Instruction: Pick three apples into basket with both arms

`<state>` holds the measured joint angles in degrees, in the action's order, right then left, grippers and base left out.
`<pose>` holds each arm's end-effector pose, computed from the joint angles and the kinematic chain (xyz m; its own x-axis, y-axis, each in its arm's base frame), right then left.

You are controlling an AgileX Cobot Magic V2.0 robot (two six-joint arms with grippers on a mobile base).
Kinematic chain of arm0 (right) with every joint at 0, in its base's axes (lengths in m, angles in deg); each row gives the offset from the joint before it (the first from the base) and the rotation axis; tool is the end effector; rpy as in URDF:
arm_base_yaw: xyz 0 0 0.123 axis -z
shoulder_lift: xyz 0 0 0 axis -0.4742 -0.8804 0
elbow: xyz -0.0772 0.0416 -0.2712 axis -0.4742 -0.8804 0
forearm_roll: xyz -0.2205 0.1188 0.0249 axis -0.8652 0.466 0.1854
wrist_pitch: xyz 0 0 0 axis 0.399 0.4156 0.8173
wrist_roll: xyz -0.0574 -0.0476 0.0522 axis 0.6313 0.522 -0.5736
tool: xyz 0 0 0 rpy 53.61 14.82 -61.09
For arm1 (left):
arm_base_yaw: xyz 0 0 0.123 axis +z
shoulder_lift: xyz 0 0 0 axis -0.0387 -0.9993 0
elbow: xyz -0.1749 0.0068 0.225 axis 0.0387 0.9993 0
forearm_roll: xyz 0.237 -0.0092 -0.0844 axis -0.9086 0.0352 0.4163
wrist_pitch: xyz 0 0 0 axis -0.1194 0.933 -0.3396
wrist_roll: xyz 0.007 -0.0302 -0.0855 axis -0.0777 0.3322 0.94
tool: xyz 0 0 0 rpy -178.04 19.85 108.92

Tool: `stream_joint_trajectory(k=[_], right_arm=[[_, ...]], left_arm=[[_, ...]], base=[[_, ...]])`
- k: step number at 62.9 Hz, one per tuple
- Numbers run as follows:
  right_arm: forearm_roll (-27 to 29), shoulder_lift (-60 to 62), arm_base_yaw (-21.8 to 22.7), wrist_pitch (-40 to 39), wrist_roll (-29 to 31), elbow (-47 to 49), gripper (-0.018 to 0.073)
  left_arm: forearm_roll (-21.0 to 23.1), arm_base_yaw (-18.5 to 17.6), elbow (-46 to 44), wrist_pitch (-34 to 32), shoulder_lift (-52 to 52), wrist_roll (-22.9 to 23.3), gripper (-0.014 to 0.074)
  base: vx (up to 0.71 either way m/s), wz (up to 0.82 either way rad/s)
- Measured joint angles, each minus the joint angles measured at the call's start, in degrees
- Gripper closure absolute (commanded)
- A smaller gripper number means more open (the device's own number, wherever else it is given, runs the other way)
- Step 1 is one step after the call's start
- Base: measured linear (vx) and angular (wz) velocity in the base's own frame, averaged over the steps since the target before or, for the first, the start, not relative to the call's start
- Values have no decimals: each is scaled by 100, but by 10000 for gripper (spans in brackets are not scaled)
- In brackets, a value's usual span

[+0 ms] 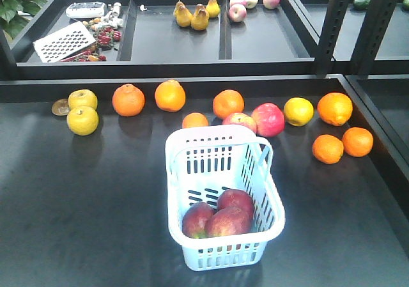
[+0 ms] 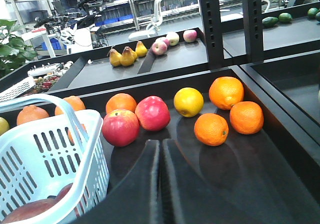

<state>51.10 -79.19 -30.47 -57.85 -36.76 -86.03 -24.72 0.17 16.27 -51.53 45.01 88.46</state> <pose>0.0565 0.0010 0.1919 -0.0706 0.1651 -0.9838 -0.0135 0.9860 0.1664 0.0561 -0.0012 0.1887 -0.1079 -0.1120 -0.9878 0.0148 0.9933 -0.1142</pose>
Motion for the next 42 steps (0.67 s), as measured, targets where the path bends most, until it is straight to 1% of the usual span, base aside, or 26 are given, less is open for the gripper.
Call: stream_joint_trajectory(k=[42], right_arm=[[0,0,0,0,0,0,568]], left_arm=[[0,0,0,0,0,0,603]], base=[[0,0]])
